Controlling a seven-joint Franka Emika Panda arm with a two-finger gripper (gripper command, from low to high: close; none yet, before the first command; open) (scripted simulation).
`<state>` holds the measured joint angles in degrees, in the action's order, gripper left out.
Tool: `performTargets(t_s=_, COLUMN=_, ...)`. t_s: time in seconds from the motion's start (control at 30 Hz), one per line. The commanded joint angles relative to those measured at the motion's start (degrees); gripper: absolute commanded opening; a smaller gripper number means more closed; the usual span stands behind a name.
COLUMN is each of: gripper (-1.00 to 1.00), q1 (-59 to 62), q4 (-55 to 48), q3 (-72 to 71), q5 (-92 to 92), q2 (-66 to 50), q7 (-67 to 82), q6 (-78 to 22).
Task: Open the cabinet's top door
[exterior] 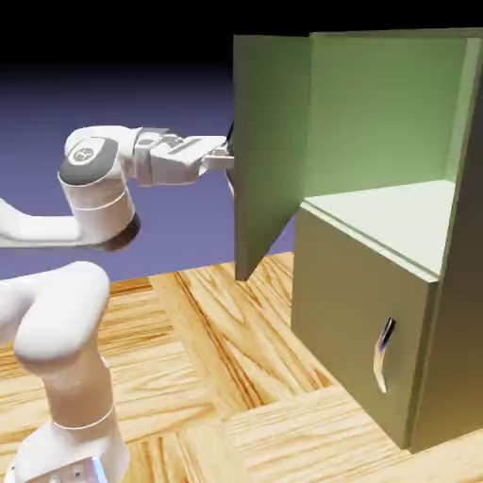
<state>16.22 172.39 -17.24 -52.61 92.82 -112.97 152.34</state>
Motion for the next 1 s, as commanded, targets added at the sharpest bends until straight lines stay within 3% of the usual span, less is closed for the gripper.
performTargets(t_s=0.0, gripper=-1.0, q1=-1.23, q4=-0.11, q3=-1.47, q5=1.13, q2=0.86, q7=0.22, q6=-2.54)
performTargets(t_s=0.43, gripper=-1.0, q1=-8.94, q4=-10.43, q3=-25.38, q5=18.93, q2=3.9, q7=0.31, q6=-34.93)
performTargets(t_s=0.77, gripper=-1.0, q1=1.13, q4=-29.96, q3=-39.23, q5=28.53, q2=0.59, q7=0.56, q6=-58.42)
performTargets(t_s=0.97, gripper=-1.0, q1=10.34, q4=-40.72, q3=-42.45, q5=32.8, q2=2.09, q7=3.73, q6=-67.55)
